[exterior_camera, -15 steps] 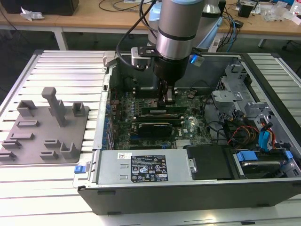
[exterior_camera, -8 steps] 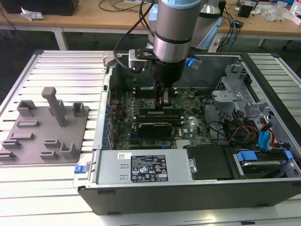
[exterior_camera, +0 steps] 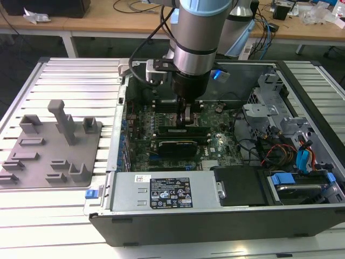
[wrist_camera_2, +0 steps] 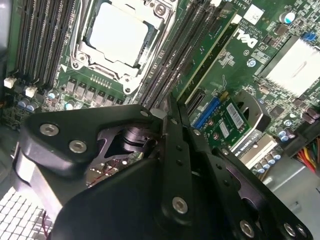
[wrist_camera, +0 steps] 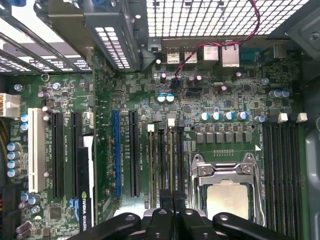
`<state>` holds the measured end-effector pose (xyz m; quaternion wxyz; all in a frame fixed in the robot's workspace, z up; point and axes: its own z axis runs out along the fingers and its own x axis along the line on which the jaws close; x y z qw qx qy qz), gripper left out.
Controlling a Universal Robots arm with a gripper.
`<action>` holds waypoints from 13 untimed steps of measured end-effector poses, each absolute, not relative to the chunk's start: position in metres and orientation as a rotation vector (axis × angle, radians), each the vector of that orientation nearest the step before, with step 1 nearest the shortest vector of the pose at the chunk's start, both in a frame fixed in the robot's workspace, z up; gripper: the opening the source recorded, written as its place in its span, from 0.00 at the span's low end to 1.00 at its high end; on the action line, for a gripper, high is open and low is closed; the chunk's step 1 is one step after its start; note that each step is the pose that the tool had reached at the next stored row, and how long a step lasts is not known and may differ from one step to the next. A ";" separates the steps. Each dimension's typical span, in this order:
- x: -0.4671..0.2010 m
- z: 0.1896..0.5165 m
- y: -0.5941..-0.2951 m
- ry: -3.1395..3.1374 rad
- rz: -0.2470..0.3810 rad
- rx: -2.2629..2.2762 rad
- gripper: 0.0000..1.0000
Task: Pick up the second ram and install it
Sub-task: 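Insert the second ram into the second slot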
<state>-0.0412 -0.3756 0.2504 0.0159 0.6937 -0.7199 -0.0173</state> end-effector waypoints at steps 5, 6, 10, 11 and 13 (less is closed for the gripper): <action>-0.043 0.248 -0.375 -2.249 -0.072 2.168 0.09; -0.043 0.248 -0.375 -2.245 -0.072 2.172 0.09; -0.043 0.246 -0.375 -2.215 -0.072 2.201 0.09; -0.043 0.246 -0.375 -2.215 -0.072 2.201 0.09; -0.043 0.245 -0.375 -2.215 -0.072 2.202 0.09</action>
